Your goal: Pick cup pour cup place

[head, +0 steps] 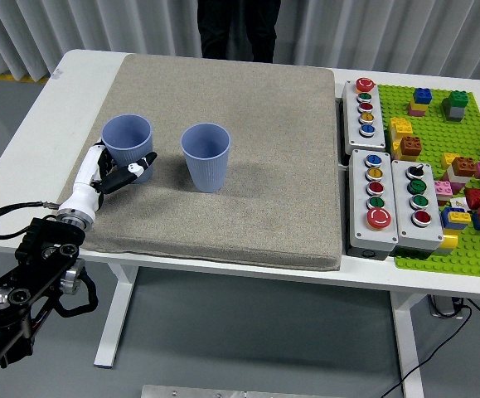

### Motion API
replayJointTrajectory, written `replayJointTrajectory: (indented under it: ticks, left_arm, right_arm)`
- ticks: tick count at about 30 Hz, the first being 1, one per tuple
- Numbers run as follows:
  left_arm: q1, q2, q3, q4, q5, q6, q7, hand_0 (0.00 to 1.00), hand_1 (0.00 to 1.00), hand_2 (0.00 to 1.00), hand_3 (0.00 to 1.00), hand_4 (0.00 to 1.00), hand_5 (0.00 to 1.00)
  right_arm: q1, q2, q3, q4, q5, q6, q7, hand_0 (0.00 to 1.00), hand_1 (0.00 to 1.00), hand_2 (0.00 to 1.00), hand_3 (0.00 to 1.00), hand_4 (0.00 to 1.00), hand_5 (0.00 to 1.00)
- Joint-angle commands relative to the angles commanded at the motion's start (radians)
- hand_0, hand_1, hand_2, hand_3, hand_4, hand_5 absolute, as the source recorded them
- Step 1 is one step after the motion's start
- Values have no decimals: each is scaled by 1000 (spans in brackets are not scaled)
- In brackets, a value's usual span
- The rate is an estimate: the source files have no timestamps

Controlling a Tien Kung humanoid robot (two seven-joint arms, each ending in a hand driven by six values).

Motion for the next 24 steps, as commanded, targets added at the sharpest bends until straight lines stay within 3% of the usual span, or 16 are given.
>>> replayJointTrajectory:
  ticks: [1,2,7,8,13,14,24]
  left_arm:
    - [0,0,0,0,-1,2,-1,758,739,861,969,807,229]
    - [2,-1,1,-2,-3,10,-4,712,689,794,865,753,183]
    - [12,-3,3,-12,0,30,-9,712,689,794,865,753,183]
    - [14,-3,3,-16,0,38,-11,688,665,749,780,710,155]
    - [20,-5,8,-33,-5,73,-20,688,665,749,780,710,155]
    - [20,-5,9,-34,-5,76,-21,656,640,694,696,699,157]
    - [53,-2,-4,-94,28,117,-32,627,619,676,680,680,138]
  right_arm:
    - [0,0,0,0,0,0,0,691,660,584,594,2,102]
    - [0,0,1,0,-1,0,0,691,660,584,594,2,102]
    - [-2,1,1,0,-2,1,0,691,660,584,594,2,102]
    - [-2,0,1,0,-3,1,0,691,659,584,594,2,103]
    - [-2,0,0,0,-3,2,-1,691,659,584,594,2,103]
    - [-2,0,0,0,-3,2,-1,691,660,584,594,2,102]
    - [-10,2,2,0,-10,3,-3,691,659,584,594,2,102]
